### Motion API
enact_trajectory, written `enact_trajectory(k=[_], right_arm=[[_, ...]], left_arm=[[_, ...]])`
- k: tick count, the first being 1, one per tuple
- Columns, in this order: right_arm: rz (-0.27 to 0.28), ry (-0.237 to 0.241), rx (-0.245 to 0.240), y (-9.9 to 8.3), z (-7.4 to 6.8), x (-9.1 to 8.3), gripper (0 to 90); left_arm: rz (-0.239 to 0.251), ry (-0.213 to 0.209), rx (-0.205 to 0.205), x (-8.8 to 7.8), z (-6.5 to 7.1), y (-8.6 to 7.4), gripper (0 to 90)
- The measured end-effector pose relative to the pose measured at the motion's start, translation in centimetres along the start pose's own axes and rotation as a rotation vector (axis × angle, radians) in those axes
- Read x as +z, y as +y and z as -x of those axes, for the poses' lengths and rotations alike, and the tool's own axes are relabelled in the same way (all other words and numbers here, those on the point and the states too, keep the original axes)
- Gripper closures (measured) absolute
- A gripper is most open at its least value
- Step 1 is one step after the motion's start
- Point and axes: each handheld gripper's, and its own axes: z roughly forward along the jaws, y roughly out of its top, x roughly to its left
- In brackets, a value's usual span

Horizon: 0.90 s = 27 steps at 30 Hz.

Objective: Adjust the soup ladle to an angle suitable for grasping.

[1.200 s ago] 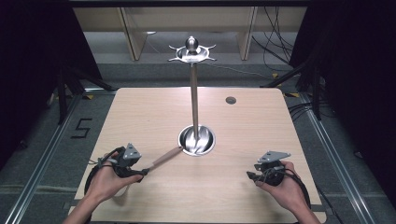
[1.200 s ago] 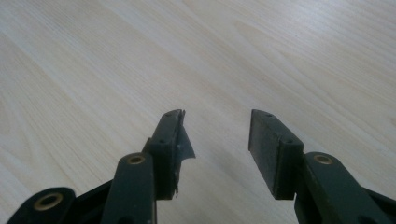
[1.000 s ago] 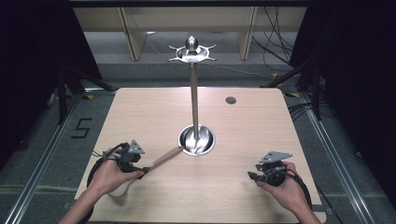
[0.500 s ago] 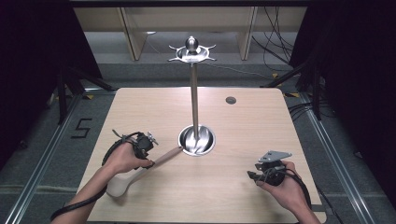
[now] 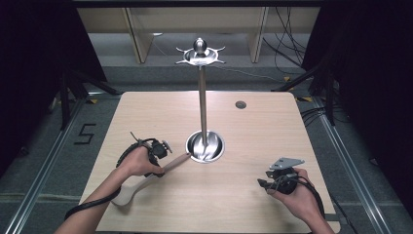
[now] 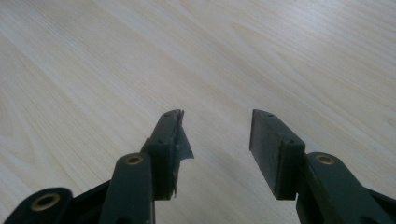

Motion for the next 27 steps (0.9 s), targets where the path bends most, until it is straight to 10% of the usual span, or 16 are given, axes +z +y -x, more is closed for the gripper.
enact_trajectory(k=[15, 27], right_arm=[[0.016, 0.000, 0.011, -0.1, 0.0, 0.1, 53.6], [-0.006, 0.006, 0.022, 0.0, -0.1, 0.0, 53.1]], left_arm=[[-0.025, -0.035, 0.040, 0.5, -0.2, 0.3, 75.5], [0.170, -0.007, -0.039, -2.9, 0.0, -2.4, 75.9]])
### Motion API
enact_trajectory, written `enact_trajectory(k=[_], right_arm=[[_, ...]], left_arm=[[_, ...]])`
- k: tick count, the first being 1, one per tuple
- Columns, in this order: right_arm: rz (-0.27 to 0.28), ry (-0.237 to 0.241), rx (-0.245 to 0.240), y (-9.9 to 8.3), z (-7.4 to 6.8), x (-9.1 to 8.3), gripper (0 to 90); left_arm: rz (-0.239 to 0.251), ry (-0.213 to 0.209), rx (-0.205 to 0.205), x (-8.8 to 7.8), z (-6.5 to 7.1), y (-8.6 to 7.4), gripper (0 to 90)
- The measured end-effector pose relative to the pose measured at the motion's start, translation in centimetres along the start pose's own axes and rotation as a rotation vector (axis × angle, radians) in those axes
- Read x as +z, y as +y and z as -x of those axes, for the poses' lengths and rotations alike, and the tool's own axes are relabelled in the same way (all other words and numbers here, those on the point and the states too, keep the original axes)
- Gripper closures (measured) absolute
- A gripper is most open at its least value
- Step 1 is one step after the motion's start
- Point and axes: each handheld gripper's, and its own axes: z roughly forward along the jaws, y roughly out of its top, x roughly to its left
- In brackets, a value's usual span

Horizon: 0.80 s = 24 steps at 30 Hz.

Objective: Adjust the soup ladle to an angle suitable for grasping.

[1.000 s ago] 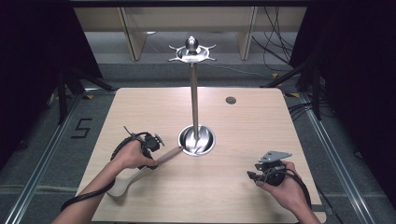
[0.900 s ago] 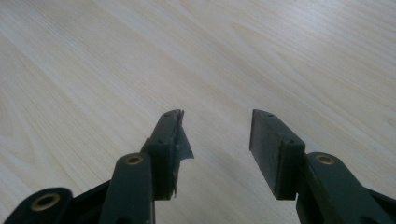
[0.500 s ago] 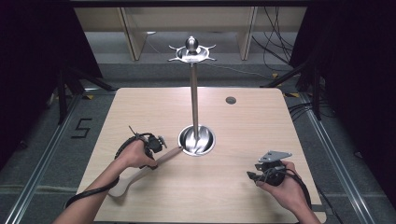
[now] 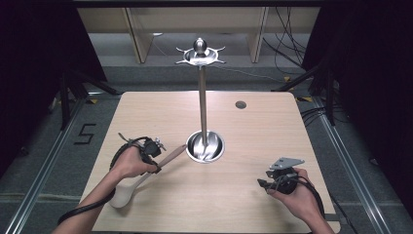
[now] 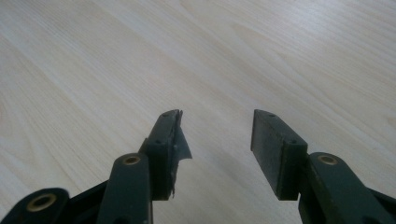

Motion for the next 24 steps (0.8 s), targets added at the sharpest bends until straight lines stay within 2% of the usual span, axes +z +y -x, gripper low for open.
enact_trajectory(k=[1, 2, 3, 4, 5, 6, 7, 9, 10, 12, 13, 16, 17, 20, 21, 22, 23, 24], right_arm=[[0.011, -0.003, 0.009, 0.0, 0.0, 0.0, 53.1], [0.013, -0.004, 0.009, 0.0, 0.0, 0.1, 53.1], [0.013, -0.004, 0.009, 0.0, 0.0, 0.1, 53.1], [0.014, -0.004, 0.009, 0.0, 0.0, 0.1, 53.1], [0.015, -0.005, 0.010, 0.0, 0.0, 0.0, 53.1], [0.008, -0.003, 0.006, 0.1, -0.1, 0.0, 53.0], [0.010, -0.005, 0.006, 0.1, 0.0, -0.1, 53.0], [0.009, -0.005, 0.006, 0.1, -0.1, -0.1, 53.0], [0.020, -0.012, -0.022, 0.1, 0.1, 0.0, 52.9], [0.020, -0.014, -0.019, 0.1, 0.1, 0.0, 52.8], [0.022, -0.014, -0.016, 0.1, 0.1, 0.0, 52.6], [0.023, -0.015, -0.009, 0.1, 0.0, 0.0, 52.4], [0.024, -0.016, -0.009, 0.1, 0.0, 0.0, 52.4], [0.025, -0.015, -0.006, 0.1, 0.0, 0.0, 52.4], [0.024, -0.016, -0.005, 0.1, 0.0, 0.0, 52.3], [0.024, -0.016, -0.004, 0.1, 0.0, 0.0, 52.3], [0.024, -0.016, -0.004, 0.1, 0.0, 0.0, 52.3], [0.024, -0.016, -0.004, 0.1, 0.0, 0.0, 52.3]], left_arm=[[0.017, 0.002, -0.001, -0.3, 0.0, -0.2, 76.0], [0.056, 0.013, -0.010, -1.3, 0.0, -0.8, 76.0], [0.056, 0.013, -0.010, -1.3, 0.0, -0.8, 76.0], [0.090, 0.021, -0.014, -1.7, 0.0, -1.2, 76.0], [0.134, 0.037, -0.034, -2.2, 0.2, -1.6, 76.0], [0.153, 0.042, -0.023, -3.2, 0.1, -2.1, 76.0], [0.153, 0.042, -0.023, -3.2, 0.1, -2.1, 76.0], [0.194, 0.048, -0.053, -4.0, 0.4, -2.8, 76.0], [0.213, 0.051, -0.054, -4.6, 0.4, -3.3, 76.0], [0.263, 0.062, -0.059, -5.3, 0.4, -3.9, 76.0], [0.276, 0.064, -0.069, -5.7, 0.5, -4.3, 76.0], [0.309, 0.066, -0.065, -6.9, 0.7, -5.4, 76.0], [0.397, 0.080, -0.111, -7.1, 1.1, -6.3, 76.0], [0.420, 0.093, -0.101, -7.6, 1.2, -7.1, 76.0], [0.436, 0.103, -0.073, -8.0, 1.2, -7.8, 76.0], [0.436, 0.103, -0.073, -8.0, 1.2, -7.8, 76.0], [0.473, 0.116, -0.078, -8.1, 1.5, -8.5, 76.0], [0.473, 0.116, -0.078, -8.1, 1.5, -8.5, 76.1]])
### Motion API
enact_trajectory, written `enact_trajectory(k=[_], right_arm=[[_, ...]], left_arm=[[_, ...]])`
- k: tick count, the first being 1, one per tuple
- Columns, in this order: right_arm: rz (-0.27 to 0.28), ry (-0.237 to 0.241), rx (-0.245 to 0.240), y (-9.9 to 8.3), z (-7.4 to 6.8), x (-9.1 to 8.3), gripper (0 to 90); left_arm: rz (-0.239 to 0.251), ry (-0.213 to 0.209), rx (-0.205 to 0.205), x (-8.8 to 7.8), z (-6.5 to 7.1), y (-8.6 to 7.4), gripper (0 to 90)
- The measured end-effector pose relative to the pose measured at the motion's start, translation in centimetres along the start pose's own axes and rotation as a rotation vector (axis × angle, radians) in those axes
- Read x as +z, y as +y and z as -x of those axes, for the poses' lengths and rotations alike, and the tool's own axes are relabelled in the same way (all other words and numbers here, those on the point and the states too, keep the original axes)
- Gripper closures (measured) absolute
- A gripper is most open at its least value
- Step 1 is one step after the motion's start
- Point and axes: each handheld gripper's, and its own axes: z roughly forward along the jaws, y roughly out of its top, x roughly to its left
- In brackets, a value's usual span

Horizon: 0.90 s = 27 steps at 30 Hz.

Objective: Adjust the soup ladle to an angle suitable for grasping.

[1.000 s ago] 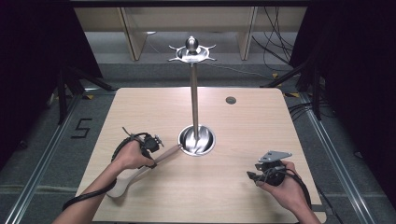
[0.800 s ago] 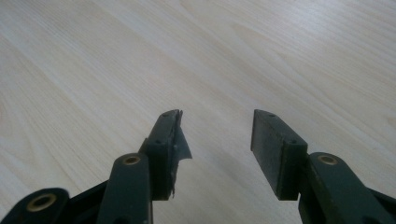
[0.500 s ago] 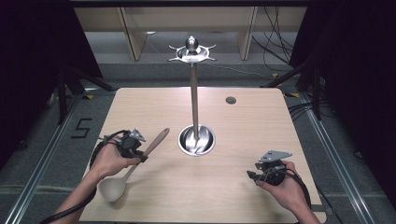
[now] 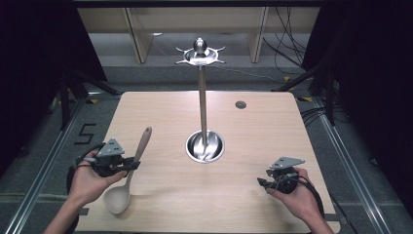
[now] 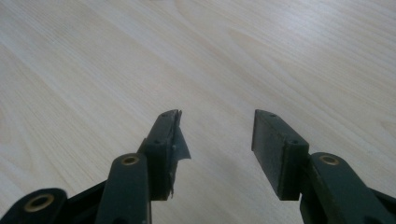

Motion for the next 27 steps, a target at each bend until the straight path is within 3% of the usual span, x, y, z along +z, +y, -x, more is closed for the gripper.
enact_trajectory(k=[2, 4, 6, 12, 16, 24, 27], right_arm=[[0.008, -0.003, 0.002, 0.0, 0.0, 0.0, 52.3], [0.002, -0.003, 0.001, 0.0, 0.0, 0.0, 52.3], [0.003, -0.003, 0.001, 0.0, 0.0, 0.0, 52.3], [0.012, -0.003, 0.001, 0.0, 0.0, 0.0, 52.3], [0.011, -0.006, -0.021, 0.1, 0.1, 0.0, 52.2], [0.013, -0.008, -0.019, 0.1, 0.1, 0.0, 52.3], [0.013, -0.006, -0.008, 0.0, 0.0, 0.0, 52.2]], left_arm=[[0.074, 0.011, -0.021, -0.3, 0.4, -0.7, 76.0], [0.092, 0.026, -0.004, -0.7, 0.6, -1.2, 76.0], [0.139, 0.032, -0.031, -0.9, 0.9, -1.7, 76.0], [0.243, 0.037, -0.062, -1.7, 1.1, -2.7, 76.1], [0.271, 0.033, -0.086, -2.2, 0.9, -3.2, 76.1], [0.330, 0.044, -0.083, -2.8, 1.0, -3.2, 76.2], [0.322, 0.048, -0.083, -3.1, 0.9, -2.9, 76.2]])
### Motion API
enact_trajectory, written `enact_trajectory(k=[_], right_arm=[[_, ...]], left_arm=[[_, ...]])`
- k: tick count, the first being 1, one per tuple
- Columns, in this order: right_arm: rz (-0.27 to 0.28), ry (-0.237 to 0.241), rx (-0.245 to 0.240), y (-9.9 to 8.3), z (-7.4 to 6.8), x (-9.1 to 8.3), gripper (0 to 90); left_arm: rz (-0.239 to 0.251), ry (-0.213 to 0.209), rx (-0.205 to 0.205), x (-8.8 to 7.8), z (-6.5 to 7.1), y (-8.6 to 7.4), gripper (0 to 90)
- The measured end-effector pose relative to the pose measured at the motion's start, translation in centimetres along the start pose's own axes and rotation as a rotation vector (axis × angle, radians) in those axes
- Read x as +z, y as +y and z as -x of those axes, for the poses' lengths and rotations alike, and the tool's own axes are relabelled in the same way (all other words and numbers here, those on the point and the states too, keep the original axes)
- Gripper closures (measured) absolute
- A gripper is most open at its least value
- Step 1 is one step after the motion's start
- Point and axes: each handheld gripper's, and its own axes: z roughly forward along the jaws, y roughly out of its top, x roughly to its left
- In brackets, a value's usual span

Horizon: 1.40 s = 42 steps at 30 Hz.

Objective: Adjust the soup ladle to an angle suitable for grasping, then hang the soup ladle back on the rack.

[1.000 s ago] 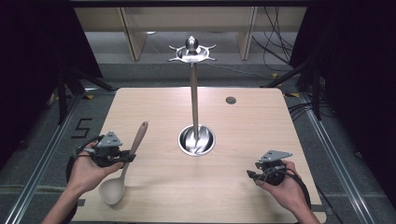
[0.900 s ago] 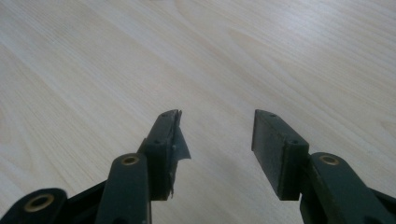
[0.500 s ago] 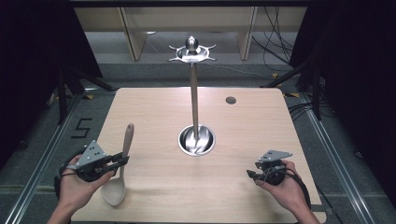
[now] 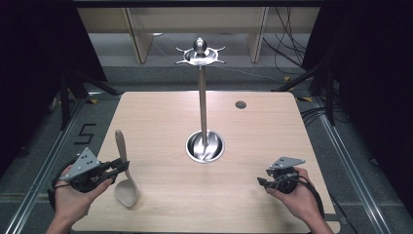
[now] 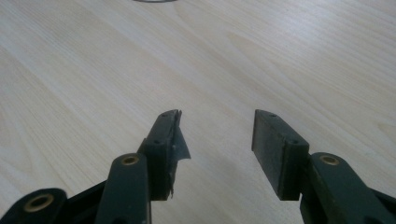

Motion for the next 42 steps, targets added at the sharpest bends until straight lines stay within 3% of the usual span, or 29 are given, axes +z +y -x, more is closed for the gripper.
enact_trajectory(k=[4, 5, 8, 9, 11, 13, 17, 18, 19, 27, 42], right_arm=[[0.000, -0.001, -0.009, 0.0, 0.1, 0.0, 52.2], [0.004, 0.000, 0.013, -0.1, -0.1, 0.1, 52.2], [-0.011, 0.009, 0.019, 0.0, -0.1, 0.0, 52.1], [0.015, 0.005, 0.039, 0.0, -0.2, 0.2, 52.1], [-0.016, 0.010, 0.028, 0.1, 0.0, 0.0, 52.1], [0.000, 0.003, 0.006, 0.0, 0.2, 0.2, 52.1], [0.011, 0.004, 0.016, -0.1, 0.4, 0.2, 52.0], [0.011, 0.004, 0.016, -0.1, 0.4, 0.2, 52.0], [0.001, 0.010, 0.041, 0.0, 0.3, 0.0, 52.0], [0.001, 0.006, 0.051, 0.0, 0.1, -0.1, 51.8], [0.018, 0.016, 0.019, 0.2, 0.2, 0.0, 51.8]], left_arm=[[0.035, 0.005, 0.014, 0.0, 0.0, 0.6, 76.2], [0.053, 0.011, 0.019, 0.0, 0.0, 1.1, 76.2], [0.064, 0.013, 0.024, 0.1, 0.0, 1.6, 76.3], [0.067, 0.011, 0.026, 0.1, 0.0, 1.9, 76.3], [0.075, 0.009, 0.035, 0.3, 0.0, 2.4, 76.3], [0.082, -0.001, 0.040, 0.6, 0.1, 3.4, 76.2], [0.078, -0.012, 0.049, 1.1, 0.1, 4.2, 76.2], [0.086, -0.028, 0.083, 1.4, -0.1, 4.6, 76.3], [0.077, -0.022, 0.088, 1.5, -0.1, 4.8, 76.3], [0.057, -0.032, 0.105, 2.7, 0.0, 6.3, 76.2], [0.007, -0.060, 0.109, 4.9, 0.7, 8.1, 76.2]])
